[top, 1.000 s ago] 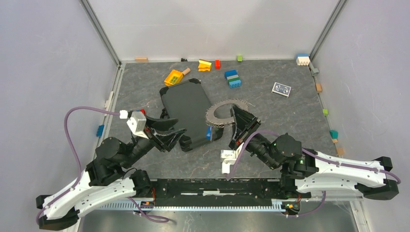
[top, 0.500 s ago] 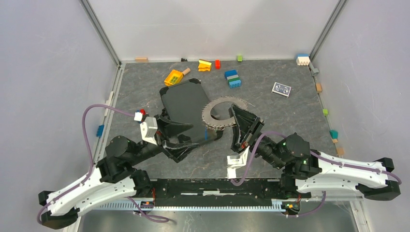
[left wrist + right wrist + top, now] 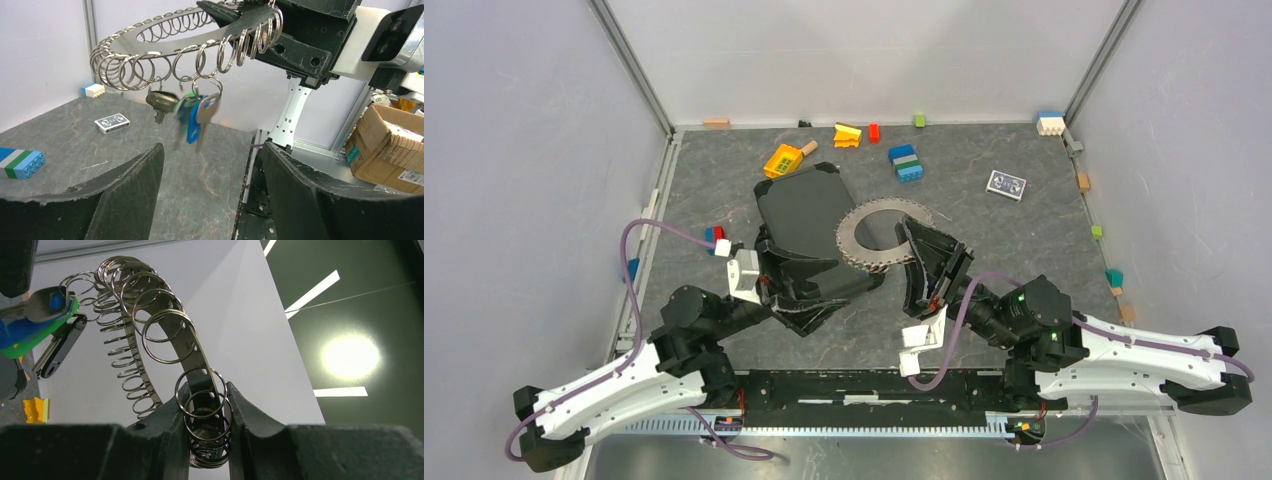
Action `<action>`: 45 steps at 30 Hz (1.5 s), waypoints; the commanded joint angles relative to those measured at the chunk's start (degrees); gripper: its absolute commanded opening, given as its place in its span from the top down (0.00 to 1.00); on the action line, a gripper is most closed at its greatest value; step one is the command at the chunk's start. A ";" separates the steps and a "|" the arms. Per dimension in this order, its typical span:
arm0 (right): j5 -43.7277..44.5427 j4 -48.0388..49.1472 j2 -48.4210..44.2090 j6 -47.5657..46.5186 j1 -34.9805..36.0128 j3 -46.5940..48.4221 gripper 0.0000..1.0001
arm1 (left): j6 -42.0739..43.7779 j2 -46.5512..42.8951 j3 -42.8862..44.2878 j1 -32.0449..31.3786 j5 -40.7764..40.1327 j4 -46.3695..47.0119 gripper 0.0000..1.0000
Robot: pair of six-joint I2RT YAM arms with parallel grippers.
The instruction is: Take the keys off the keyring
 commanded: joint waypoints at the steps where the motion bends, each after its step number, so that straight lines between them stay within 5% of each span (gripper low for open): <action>1: -2.07 5.25 -0.55 1.66 0.17 -0.03 1.00 | 3.01 -0.05 -1.28 0.24 1.20 8.01 0.22; 14: -2.70 5.29 -0.81 3.41 0.17 -0.86 1.00 | 4.76 1.46 -2.97 0.22 5.67 14.83 0.25; 37: -2.80 6.20 -1.84 4.23 0.17 -2.29 1.00 | 5.02 5.38 -1.12 0.21 11.53 15.97 0.77; 45: -2.47 6.37 -2.57 4.03 0.13 -2.38 1.00 | 5.18 4.04 -1.06 0.22 11.29 12.63 0.84</action>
